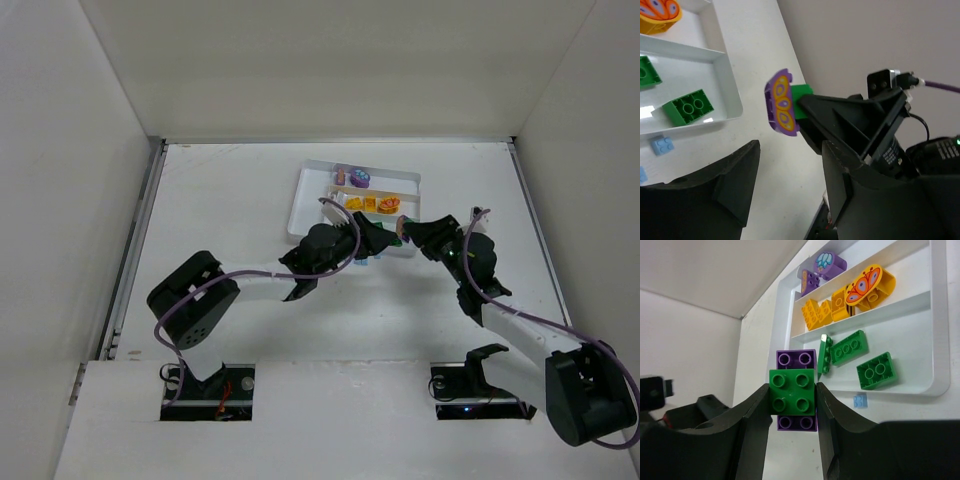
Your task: Sort the legos into containers by color
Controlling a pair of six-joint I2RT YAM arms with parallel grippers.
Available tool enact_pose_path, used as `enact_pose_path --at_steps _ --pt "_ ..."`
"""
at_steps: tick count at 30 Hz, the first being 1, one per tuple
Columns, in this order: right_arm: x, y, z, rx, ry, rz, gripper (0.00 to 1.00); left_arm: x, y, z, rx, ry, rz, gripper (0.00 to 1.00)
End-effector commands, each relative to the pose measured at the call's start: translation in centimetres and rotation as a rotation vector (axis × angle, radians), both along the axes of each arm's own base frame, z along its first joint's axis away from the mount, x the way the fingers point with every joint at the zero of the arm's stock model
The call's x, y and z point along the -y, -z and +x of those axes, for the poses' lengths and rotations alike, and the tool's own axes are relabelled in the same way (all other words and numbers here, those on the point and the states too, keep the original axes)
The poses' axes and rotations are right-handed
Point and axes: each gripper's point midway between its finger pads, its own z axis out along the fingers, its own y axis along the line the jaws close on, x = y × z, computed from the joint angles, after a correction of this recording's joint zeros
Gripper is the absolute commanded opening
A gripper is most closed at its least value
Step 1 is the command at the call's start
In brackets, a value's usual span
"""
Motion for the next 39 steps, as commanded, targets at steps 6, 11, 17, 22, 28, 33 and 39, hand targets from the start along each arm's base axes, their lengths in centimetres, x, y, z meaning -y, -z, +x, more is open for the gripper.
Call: enact_pose_path --at_steps 6,11,17,22,28,33,39 --pt "-0.5 -3.1 0.5 0.086 0.003 0.039 0.3 0.5 -2.2 0.2 0.262 -0.051 0.209 0.51" --pt "-1.1 -3.0 0.3 0.077 -0.026 0.04 0.31 1.0 -2.2 0.6 0.314 -0.073 0.281 0.51" --pt "-1.7 -2.9 0.2 0.067 -0.05 0.056 0.31 2.5 -2.5 0.4 0.34 -0.028 0.284 0.52" --pt "-1.7 -3.5 -0.1 0.084 -0.057 0.066 0.31 3.1 -1.9 0.9 0.335 -0.025 0.308 0.49" --pt "-1.3 -3.7 -0.4 0.094 -0.048 0.07 0.31 2.8 -1.5 1.0 0.352 -0.039 0.349 0.46" --pt "-1.6 -3.8 -0.4 0.094 -0.071 0.079 0.31 2.9 -1.5 1.0 0.357 -0.039 0.353 0.47" --pt "-2.1 -3.5 -0.2 0.08 -0.086 0.087 0.31 3.5 -1.9 1.4 0.366 -0.044 0.342 0.44"
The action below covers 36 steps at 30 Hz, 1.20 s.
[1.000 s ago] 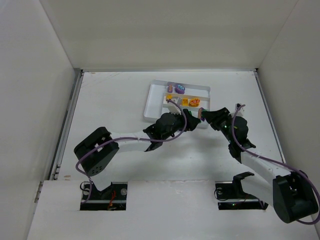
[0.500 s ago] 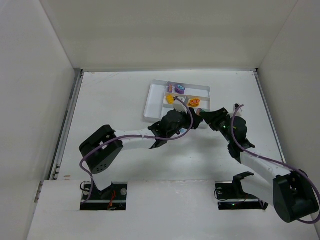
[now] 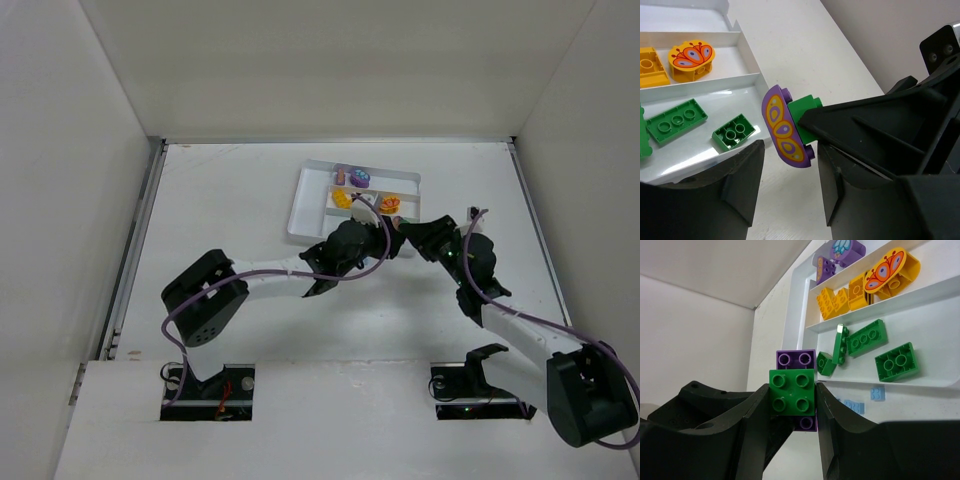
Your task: Sort the legos into containers by color
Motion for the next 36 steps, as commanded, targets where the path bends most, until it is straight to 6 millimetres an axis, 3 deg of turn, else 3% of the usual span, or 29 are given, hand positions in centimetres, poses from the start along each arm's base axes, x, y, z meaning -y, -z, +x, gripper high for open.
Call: enact_pose_path --at_steps 1,7,12,24,36 --pt "-0.8 -2.8 0.5 0.077 -0.029 0.043 0.31 1.3 -3.1 0.7 0.065 0.0 -0.06 0.42" --pt "-1.4 -2.8 0.2 0.075 -0.066 0.066 0.31 1.8 -2.9 0.9 0.07 0.001 -0.056 0.28" --pt "-0.5 -3.1 0.2 0.088 -0.053 0.085 0.31 1.4 -2.6 1.1 0.073 -0.005 -0.038 0.21" --pt "0.8 -3.6 0.1 0.108 -0.043 0.106 0.31 -3.3 -1.1 2.4 0.053 -0.092 -0.006 0.18" --pt "0.5 -2.1 0.9 0.062 -0.05 0.101 0.3 -7.3 -1.6 3.8 0.068 -0.162 -0.003 0.18"
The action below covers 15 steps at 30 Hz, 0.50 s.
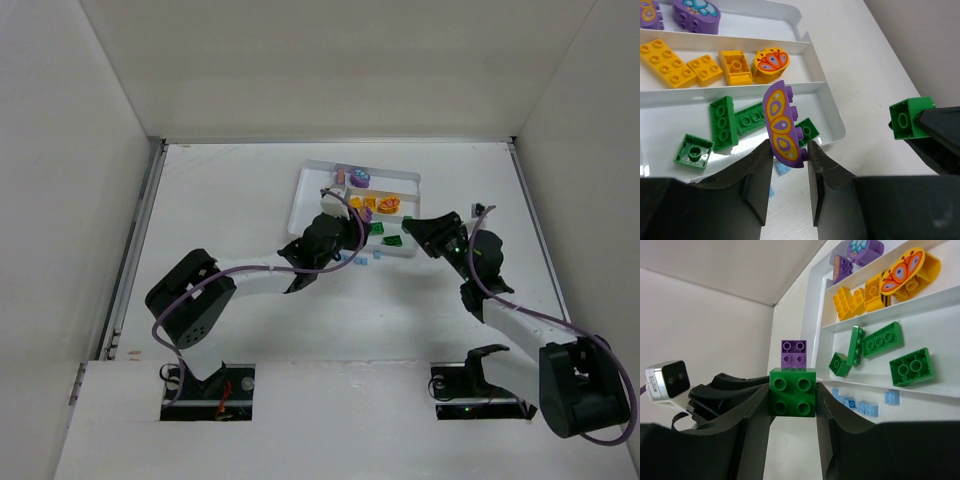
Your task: Sort the legos into containers by color
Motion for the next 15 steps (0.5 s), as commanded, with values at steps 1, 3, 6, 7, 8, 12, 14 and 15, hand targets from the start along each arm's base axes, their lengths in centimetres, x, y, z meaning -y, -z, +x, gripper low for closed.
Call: enact_pose_path --at_steps 1,3,6,7,8,12,14,15 --pt "0.2 -0.7 0.7 0.04 0.017 -0.006 0.3 -1.2 -3.5 0.1 0.07 -0.023 -0.051 0.18" --pt "1.0 0.6 1.6 0.004 0.07 -0.05 0.3 -1.5 -3.8 0.5 0.069 -0.027 -0.061 0.18" --pt "1.7 3.0 2.7 -0.07 0.134 -0.153 0.3 -1.7 -4.4 0.7 0.076 -0.029 -0.071 0.18" --pt "1.7 3.5 2.9 -0.086 0.147 -0.188 0.31 -1.7 -4.6 0.7 0.08 -0.029 -0.077 0.19" --pt "1.9 3.8 3.2 -0.095 0.172 -0.222 0.31 -1.7 -4.7 0.8 0.079 -0.031 -0.08 0.19" --pt "2.8 5.0 4.5 -0.14 0.252 -0.356 0.31 -1.2 -4.9 1.4 0.068 -0.032 -0.092 0.19" --pt "2.6 5.5 5.1 -0.157 0.256 -0.409 0.33 -0.9 -5.1 1.7 0.065 -0.026 -0.1 0.2" --pt "2.4 5.7 5.2 -0.163 0.254 -0.423 0.34 -0.8 -5.1 1.9 0.063 -0.025 -0.106 0.2"
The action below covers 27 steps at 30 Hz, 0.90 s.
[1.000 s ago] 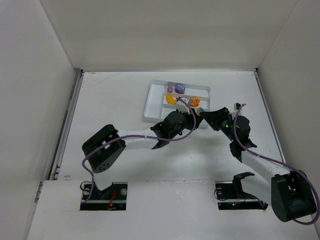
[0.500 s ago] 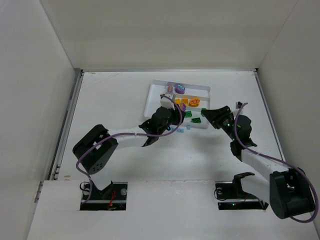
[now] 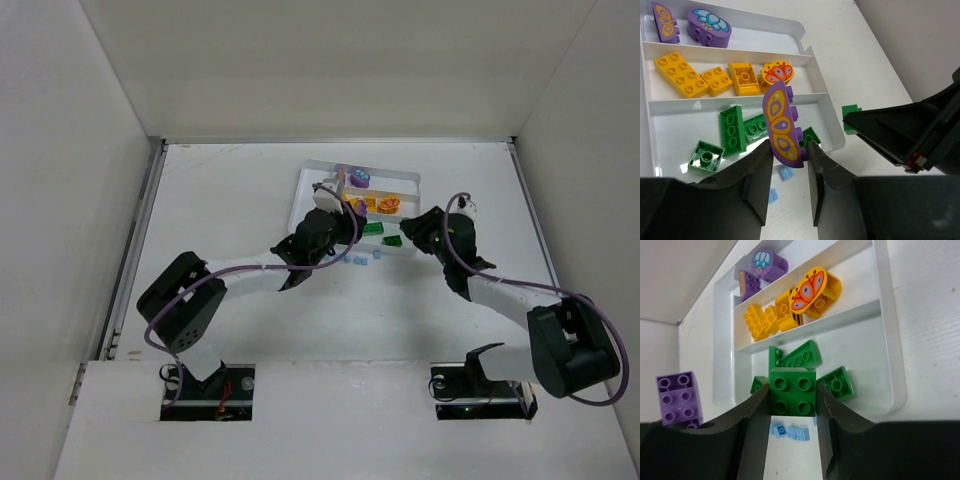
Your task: Sort the legos into containers by color
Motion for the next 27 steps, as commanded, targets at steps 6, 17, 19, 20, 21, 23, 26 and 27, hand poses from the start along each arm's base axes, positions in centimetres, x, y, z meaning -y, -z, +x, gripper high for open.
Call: enact_pose_path --at_steps 6,17,19,20,21,23,26,27 --pt "0.8 -0.2 3.0 0.001 0.082 -0.153 0.46 1.7 -3.8 3.4 0.014 0.01 -0.131 0.2" --pt "1.2 -1.5 2.0 0.037 0.089 -0.135 0.63 5.0 -2.4 7.9 -0.045 0.013 -0.14 0.2" --pt "1.6 -2.3 1.2 0.066 0.099 -0.123 0.63 5.6 -2.0 8.8 -0.062 0.018 -0.124 0.2" --pt "1.9 -2.8 0.8 0.083 0.108 -0.118 0.63 5.9 -1.9 9.3 -0.069 0.016 -0.121 0.2" --pt "2.2 -3.2 0.3 0.099 0.117 -0.112 0.62 6.1 -1.9 9.9 -0.078 0.011 -0.12 0.21" --pt "2.8 -3.9 -0.6 0.128 0.135 -0.106 0.61 6.5 -1.6 11.2 -0.101 -0.003 -0.12 0.21" --pt "3.2 -4.2 -1.3 0.15 0.144 -0.09 0.61 6.7 -0.3 13.1 -0.165 -0.052 -0.122 0.2" --pt "3.1 -4.4 -1.3 0.157 0.14 -0.08 0.6 6.7 0.2 13.7 -0.191 -0.08 -0.127 0.2"
